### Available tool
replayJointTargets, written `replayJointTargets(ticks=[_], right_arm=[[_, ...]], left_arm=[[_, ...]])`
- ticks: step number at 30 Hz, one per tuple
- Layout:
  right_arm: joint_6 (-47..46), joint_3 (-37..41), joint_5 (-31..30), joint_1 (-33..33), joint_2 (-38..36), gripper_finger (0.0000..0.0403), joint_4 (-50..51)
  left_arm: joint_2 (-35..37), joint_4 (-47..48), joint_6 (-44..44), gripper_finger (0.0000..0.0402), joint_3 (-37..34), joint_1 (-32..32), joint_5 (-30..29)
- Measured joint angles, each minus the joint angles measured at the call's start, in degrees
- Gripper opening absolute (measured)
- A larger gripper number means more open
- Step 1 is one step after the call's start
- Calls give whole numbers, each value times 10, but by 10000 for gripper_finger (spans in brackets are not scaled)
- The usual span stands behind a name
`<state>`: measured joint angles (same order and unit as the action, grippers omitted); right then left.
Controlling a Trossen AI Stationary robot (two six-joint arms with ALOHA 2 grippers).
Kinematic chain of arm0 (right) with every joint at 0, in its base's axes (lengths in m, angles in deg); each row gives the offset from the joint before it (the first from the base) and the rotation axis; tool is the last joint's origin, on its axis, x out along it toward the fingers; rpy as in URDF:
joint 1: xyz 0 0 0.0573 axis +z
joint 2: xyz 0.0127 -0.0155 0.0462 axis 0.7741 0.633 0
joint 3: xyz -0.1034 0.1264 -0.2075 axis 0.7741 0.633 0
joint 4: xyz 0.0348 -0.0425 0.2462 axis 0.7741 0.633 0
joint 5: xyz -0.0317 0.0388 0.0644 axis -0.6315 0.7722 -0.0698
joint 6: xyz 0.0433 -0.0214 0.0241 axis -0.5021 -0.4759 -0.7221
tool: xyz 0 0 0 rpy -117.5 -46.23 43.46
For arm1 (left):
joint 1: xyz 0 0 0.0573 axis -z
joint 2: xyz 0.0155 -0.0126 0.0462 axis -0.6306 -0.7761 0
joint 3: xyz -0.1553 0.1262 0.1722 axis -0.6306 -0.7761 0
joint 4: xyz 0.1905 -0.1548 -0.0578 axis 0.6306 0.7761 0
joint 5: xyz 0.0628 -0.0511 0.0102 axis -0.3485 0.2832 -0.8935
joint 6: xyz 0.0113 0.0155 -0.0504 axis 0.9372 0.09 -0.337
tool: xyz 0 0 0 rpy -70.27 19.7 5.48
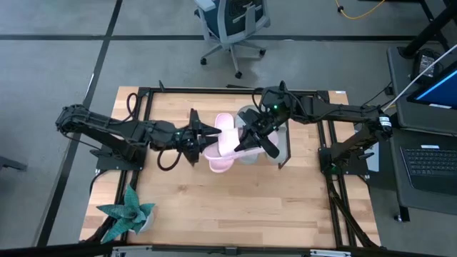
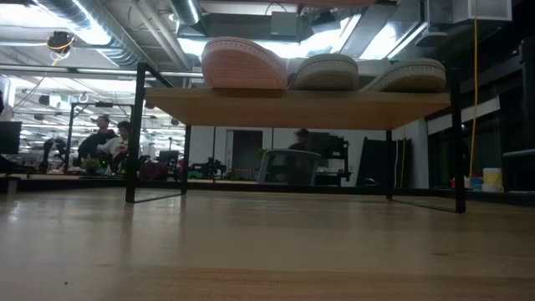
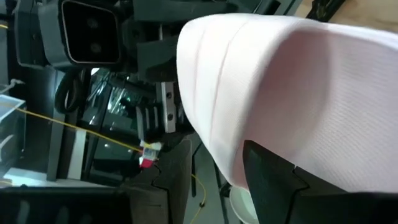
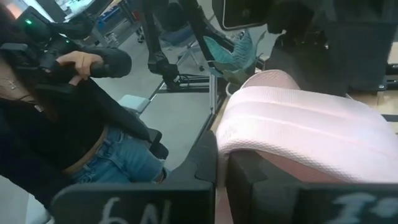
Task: Pick and place slides into the shelf
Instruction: Put the pink slide on the shelf
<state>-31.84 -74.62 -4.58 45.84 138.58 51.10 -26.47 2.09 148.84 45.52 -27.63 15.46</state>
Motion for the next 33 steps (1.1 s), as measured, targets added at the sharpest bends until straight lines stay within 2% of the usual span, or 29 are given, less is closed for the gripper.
replayJointTargets(ticks=[7, 12, 16, 20, 22, 27, 33], right_arm=[[2, 0, 23, 0, 15, 15, -12], [1, 0, 35, 0, 16, 15, -30], [2, 0, 35, 0, 15, 15, -31], [2, 0, 35, 0, 15, 15, -31], [2, 0, 35, 0, 15, 15, -31], [0, 0, 31, -9, 15, 24, -28], [1, 0, -9, -22, 16, 113, -34]], left_arm=[[0, -18, 0, 137, 0, -10, 45], [-4, -21, 0, 127, 0, -10, 44], [-8, -22, 2, 87, 0, -10, 43], [-8, -21, 1, 23, 0, -10, 41], [-8, -22, -1, 10, 0, -10, 37], [-8, -21, 4, 6, 0, -6, -23], [-9, -16, 6, 4, 0, 3, -111]])
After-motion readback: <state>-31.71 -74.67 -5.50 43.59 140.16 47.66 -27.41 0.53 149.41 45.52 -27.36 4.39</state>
